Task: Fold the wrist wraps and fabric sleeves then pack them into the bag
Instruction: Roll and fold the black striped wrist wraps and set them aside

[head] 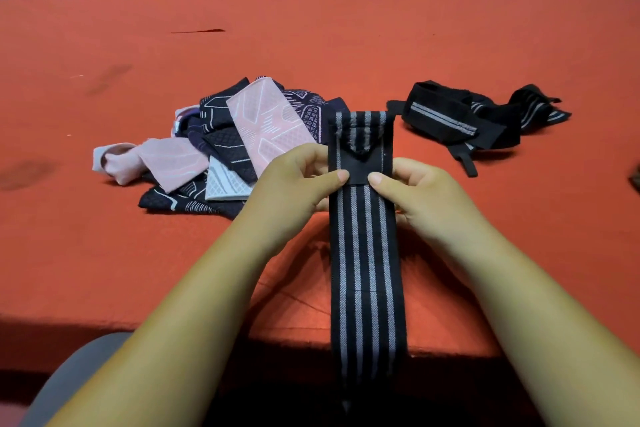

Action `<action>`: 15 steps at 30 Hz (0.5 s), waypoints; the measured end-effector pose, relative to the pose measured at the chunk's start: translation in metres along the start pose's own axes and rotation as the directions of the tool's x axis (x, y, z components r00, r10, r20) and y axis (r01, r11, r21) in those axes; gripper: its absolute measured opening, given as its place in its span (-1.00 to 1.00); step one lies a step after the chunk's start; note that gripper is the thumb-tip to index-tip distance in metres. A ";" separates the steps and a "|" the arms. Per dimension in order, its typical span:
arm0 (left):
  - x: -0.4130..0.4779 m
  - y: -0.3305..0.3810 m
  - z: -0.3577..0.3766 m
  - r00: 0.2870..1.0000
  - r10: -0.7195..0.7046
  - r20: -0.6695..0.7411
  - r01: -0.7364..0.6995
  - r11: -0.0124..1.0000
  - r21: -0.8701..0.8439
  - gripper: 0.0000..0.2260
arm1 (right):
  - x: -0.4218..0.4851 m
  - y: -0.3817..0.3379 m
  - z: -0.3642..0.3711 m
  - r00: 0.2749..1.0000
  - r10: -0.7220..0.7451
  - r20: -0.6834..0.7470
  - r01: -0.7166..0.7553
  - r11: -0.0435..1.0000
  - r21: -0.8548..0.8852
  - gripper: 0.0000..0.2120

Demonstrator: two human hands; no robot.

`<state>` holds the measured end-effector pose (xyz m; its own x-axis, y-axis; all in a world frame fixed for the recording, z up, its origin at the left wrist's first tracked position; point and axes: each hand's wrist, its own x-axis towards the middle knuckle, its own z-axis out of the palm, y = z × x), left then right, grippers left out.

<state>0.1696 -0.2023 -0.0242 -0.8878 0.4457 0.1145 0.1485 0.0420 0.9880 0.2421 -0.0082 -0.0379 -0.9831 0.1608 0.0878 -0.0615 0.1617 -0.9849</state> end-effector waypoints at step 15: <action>0.007 -0.012 -0.004 0.996 0.031 -0.080 -0.028 0.999 0.043 -0.75 | 0.003 0.014 -0.005 0.966 0.227 0.125 -0.253 0.934 0.254 -0.73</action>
<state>0.1599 -0.2035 -0.0353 -0.9146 0.3741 0.1533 0.1919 0.0678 0.9791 0.2388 -0.0005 -0.0505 -0.9850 0.0699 -0.1577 0.1471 -0.1370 -0.9796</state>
